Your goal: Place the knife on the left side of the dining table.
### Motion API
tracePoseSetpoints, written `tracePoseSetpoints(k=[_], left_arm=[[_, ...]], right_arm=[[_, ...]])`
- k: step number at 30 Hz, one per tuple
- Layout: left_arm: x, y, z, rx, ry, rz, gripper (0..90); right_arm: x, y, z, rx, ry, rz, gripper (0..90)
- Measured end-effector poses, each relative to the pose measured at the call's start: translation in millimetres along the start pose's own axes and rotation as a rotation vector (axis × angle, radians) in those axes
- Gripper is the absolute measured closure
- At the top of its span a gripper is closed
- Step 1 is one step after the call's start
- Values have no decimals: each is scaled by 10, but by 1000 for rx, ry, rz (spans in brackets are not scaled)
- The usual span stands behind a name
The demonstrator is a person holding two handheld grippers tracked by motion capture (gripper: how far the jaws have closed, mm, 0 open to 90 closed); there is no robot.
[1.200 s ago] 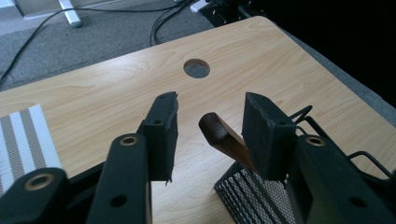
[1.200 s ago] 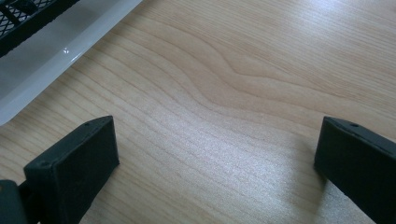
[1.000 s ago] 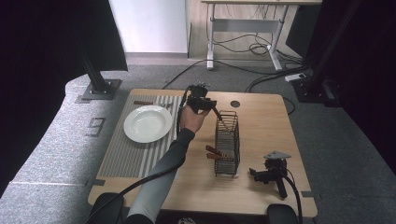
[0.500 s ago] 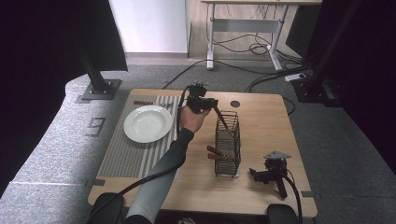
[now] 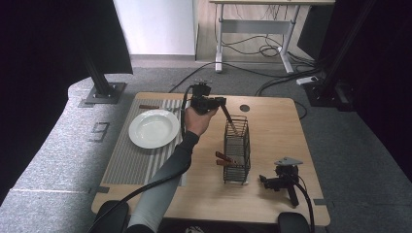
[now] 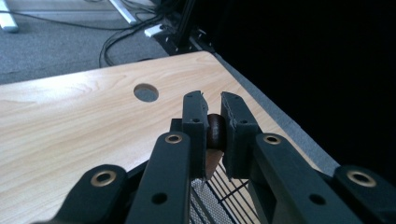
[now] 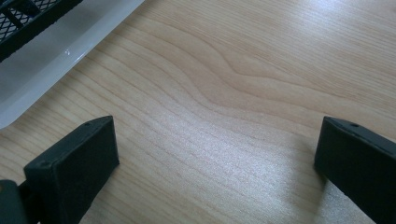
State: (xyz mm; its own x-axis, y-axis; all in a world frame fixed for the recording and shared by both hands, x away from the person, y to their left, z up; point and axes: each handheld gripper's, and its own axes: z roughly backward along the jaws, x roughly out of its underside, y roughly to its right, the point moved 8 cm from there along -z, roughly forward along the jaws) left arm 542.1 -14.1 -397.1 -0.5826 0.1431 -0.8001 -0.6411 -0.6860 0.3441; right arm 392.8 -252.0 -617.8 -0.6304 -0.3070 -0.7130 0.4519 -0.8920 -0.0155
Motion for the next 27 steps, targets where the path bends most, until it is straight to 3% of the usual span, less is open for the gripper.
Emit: tracePoseSetpoints(k=[18,27], left_arm=[[-280,-72,671,18,103,37,807],[-330,-174,1037,18,159,58,807]], right_arm=[[1,0,1,0,-2,1,0],[1,0,2,-1,-2,0,0]])
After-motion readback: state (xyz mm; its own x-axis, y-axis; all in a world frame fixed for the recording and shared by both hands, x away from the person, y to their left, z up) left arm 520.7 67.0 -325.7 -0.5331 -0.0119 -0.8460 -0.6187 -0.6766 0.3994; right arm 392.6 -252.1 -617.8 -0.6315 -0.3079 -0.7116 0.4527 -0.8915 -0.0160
